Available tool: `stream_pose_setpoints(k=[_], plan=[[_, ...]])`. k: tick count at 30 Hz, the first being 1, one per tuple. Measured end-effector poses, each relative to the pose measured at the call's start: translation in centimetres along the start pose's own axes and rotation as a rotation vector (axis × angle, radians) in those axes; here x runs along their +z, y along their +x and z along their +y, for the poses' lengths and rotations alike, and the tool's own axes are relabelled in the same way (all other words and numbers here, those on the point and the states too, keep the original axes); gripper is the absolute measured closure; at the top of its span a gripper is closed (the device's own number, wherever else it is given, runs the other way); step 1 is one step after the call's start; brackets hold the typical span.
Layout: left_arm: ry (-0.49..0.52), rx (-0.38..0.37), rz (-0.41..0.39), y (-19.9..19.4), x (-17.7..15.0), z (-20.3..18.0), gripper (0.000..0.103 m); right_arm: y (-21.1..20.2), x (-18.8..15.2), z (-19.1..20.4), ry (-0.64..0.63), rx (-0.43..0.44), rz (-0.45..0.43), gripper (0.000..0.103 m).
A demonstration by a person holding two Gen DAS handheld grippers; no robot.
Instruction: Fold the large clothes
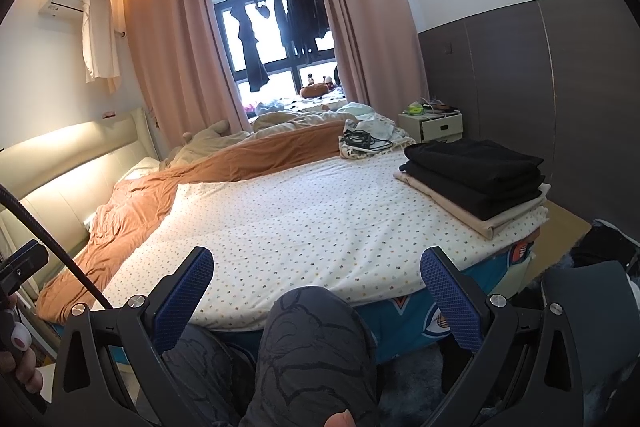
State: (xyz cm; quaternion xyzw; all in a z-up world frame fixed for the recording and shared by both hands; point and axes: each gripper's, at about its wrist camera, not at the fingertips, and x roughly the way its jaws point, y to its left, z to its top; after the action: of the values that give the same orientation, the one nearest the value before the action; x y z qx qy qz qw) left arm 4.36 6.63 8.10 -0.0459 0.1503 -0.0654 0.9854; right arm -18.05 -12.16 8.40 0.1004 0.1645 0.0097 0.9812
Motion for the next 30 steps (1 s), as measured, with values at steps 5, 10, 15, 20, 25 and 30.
stream_pose_setpoints(k=[5, 10, 15, 20, 25, 30], plan=[[-0.001, -0.002, 0.000, -0.02, 0.00, -0.02, 0.000, -0.05, -0.01, -0.01, 0.000, -0.003, 0.001, 0.000], [-0.002, -0.003, 0.001, -0.05, -0.01, -0.07, 0.000, -0.11, 0.05, -0.33, 0.004, -0.003, 0.004, 0.000], [-0.002, -0.005, 0.000, -0.03, -0.01, -0.05, 0.000, -0.38, 0.21, -0.33, 0.001, -0.002, -0.002, 0.000], [0.000, -0.007, 0.005, -0.06, -0.23, -0.21, 0.000, -0.31, 0.01, -0.56, -0.001, -0.004, 0.001, 0.000], [-0.007, -0.008, 0.002, -0.34, -0.55, -0.13, 0.000, -0.37, 0.03, -0.23, -0.009, -0.009, 0.003, 0.000], [-0.006, -0.005, 0.005, -0.61, -0.70, -0.15, 0.000, -0.83, 0.06, -0.21, -0.021, -0.020, -0.010, 0.000]])
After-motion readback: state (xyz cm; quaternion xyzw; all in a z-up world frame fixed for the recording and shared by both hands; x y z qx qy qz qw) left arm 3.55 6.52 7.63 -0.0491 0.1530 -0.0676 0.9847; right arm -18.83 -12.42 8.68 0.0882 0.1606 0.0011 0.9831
